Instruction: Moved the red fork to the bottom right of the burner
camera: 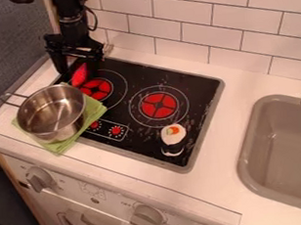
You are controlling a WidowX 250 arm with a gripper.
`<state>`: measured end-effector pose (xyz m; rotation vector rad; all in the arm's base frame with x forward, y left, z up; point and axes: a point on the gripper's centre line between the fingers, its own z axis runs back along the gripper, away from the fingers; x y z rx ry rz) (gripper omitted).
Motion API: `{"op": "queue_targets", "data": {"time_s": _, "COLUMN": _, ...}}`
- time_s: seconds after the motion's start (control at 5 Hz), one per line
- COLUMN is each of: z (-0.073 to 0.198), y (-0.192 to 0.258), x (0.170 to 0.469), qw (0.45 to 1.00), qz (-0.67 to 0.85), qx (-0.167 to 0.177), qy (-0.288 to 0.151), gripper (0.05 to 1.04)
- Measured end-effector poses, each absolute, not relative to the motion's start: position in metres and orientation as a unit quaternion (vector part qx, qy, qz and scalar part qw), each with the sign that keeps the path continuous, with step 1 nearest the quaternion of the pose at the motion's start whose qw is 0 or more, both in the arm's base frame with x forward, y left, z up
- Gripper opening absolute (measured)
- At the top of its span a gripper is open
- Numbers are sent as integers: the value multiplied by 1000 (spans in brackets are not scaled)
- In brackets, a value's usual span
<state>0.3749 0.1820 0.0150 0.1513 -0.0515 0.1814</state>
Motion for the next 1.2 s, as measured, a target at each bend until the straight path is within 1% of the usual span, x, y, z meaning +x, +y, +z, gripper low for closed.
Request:
{"op": "queue_targets", "data": {"time_s": 0.2, "z": 15, "y": 174, "x": 381, "qw": 994, "qz": 67, "qx": 86, "qy": -23, "gripper": 666}}
{"op": "queue_targets", "data": {"time_s": 0.4, "z": 14, "y": 169, "x": 378, "qw": 994, "qz": 54, "qx": 92, "qy": -22, "gripper": 394}}
{"op": "queue_targets", "data": {"time_s": 0.6, "z": 21, "y": 158, "x": 373, "qw": 994, "qz": 40, "qx": 95, "qy": -19, "gripper": 381}}
{"op": "queue_targets", "data": {"time_s": 0.8, "z": 56, "y": 128, "x": 387, "qw": 992, "qz": 10, "qx": 111, "qy": -62, "gripper": 381}}
{"op": "queue_targets", "data": {"time_s": 1.0, "z": 78, "y": 87, "x": 389, "qw": 989, "qz": -22, "qx": 115, "qy": -91, "gripper": 381}}
{"op": "queue_targets", "data": {"time_s": 1.2, "z": 76, "y": 28, "x": 383, "qw": 987, "qz": -68, "qx": 91, "qy": -112, "gripper": 381}}
